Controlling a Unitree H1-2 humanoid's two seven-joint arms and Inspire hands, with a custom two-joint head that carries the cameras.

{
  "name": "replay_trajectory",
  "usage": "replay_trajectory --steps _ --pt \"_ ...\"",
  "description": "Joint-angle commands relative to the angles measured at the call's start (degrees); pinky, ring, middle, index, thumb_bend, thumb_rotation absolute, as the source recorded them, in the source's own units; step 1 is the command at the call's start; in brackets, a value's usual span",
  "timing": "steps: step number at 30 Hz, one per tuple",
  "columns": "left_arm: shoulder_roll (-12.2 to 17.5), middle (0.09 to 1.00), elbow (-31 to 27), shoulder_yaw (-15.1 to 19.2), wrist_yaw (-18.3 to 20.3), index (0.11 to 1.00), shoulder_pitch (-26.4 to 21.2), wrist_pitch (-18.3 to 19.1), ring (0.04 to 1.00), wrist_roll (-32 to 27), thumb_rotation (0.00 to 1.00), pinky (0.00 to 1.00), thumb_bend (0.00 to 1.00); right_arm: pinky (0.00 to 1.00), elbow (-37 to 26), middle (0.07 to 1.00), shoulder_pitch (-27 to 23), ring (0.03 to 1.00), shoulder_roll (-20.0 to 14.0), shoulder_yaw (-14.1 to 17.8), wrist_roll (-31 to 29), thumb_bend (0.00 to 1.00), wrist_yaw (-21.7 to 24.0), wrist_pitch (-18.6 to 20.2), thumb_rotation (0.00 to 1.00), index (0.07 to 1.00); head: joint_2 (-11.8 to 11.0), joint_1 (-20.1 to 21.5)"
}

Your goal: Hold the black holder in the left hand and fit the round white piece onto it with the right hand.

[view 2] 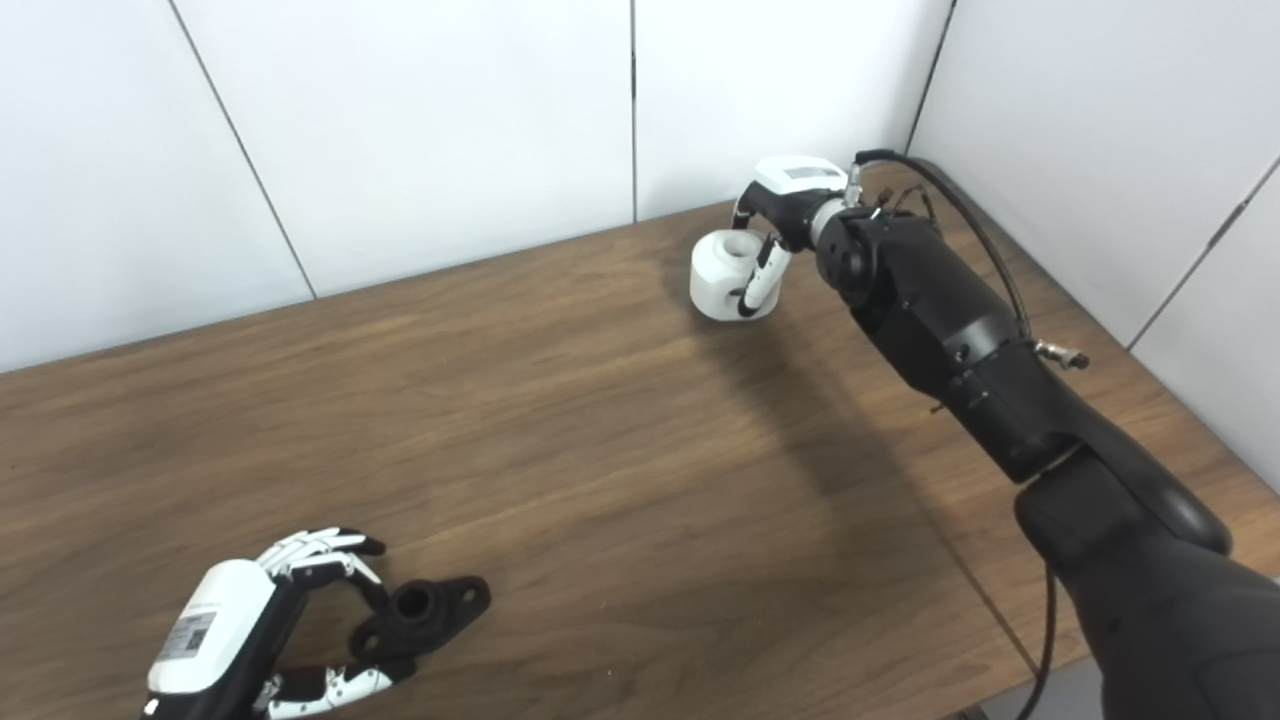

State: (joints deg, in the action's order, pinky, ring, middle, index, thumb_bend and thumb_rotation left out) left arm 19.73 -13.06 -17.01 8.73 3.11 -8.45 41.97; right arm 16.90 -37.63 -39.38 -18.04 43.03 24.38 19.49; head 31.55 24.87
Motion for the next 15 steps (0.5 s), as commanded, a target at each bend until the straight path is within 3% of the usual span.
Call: replay_trajectory --steps 1,15 --pt "1.26 0.763 1.52 -0.16 3.26 0.487 2.15 3.35 0.824 0.76 0.05 0.83 0.52 0.97 -0.66 0.851 -3.48 0.95 -2.47 1.0 0.85 0.53 -1.76 -1.82 0.14 0.491 0.05 0.08" --pt "0.9 0.766 1.87 -0.06 3.12 0.487 1.89 3.58 0.827 0.64 0.05 0.84 0.52 0.93 -0.18 0.842 -3.37 0.951 -2.48 1.37 0.83 0.52 -2.84 -3.63 0.14 0.488 -0.01 -0.18"
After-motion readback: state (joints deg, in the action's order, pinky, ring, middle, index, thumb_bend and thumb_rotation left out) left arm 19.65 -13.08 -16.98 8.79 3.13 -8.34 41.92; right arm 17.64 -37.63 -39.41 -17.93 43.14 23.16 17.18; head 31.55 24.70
